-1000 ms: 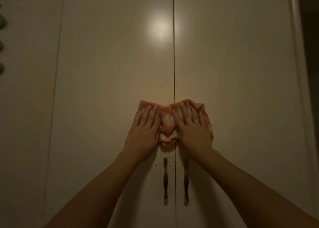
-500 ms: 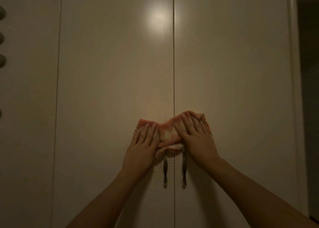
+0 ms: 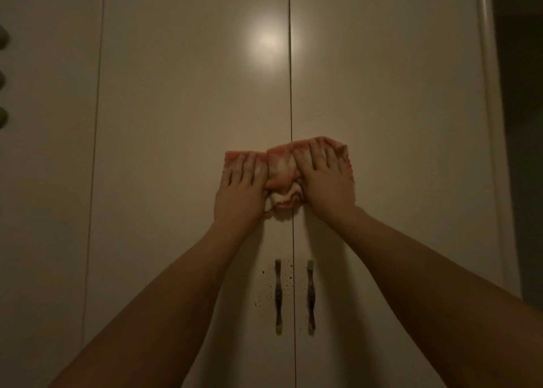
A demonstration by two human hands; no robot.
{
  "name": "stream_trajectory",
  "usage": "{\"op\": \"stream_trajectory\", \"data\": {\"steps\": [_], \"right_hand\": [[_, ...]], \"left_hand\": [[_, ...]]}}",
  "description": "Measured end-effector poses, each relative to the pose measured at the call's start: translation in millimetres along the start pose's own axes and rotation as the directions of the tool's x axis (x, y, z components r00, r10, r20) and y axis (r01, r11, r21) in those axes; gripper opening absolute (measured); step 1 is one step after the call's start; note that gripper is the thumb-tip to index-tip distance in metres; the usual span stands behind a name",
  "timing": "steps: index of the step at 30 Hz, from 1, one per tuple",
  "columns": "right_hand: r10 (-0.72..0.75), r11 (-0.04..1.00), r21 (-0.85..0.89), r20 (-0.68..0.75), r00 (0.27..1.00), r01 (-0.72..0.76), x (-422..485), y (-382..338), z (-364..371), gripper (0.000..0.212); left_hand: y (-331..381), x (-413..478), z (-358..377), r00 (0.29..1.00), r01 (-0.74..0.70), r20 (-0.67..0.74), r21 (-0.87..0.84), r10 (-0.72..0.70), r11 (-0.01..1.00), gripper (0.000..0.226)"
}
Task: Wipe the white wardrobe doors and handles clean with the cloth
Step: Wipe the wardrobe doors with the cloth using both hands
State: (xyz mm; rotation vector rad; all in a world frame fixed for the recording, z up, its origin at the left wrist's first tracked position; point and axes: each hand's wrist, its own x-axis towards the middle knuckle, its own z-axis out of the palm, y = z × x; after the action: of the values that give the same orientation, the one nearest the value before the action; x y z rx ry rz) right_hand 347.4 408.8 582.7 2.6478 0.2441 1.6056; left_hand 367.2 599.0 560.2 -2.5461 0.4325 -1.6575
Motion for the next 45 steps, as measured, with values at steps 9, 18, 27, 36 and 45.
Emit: {"op": "stream_trajectory", "data": {"steps": [9,18,27,36,45], "right_hand": [[0.048,0.997,0.060,-0.005,0.999,-0.048,-18,-46,27,0.072],[-0.039,0.990,0.143,0.170,0.985,0.015,-63,-131,54,0.087],[0.001,0.986,0.163,0.110,0.994,-0.019,-121,-164,106,0.089],[0.046,0.977,0.201,0.116,0.992,-0.069,-198,-169,143,0.087],[-0.044,0.988,0.154,0.159,0.986,0.019,-270,-161,174,0.093]], "left_hand": [[-29,-27,17,0.999,-0.012,-0.052,-0.002,0.012,1.000,0.066],[-78,-105,43,0.994,-0.104,0.049,0.076,0.100,0.992,0.070],[-79,-170,70,0.993,-0.074,0.089,-0.020,0.076,0.997,0.075],[-53,-239,102,0.985,-0.088,0.148,-0.046,0.094,0.995,0.082],[-25,-306,135,0.988,-0.149,0.038,-0.055,0.151,0.987,0.069]]}}
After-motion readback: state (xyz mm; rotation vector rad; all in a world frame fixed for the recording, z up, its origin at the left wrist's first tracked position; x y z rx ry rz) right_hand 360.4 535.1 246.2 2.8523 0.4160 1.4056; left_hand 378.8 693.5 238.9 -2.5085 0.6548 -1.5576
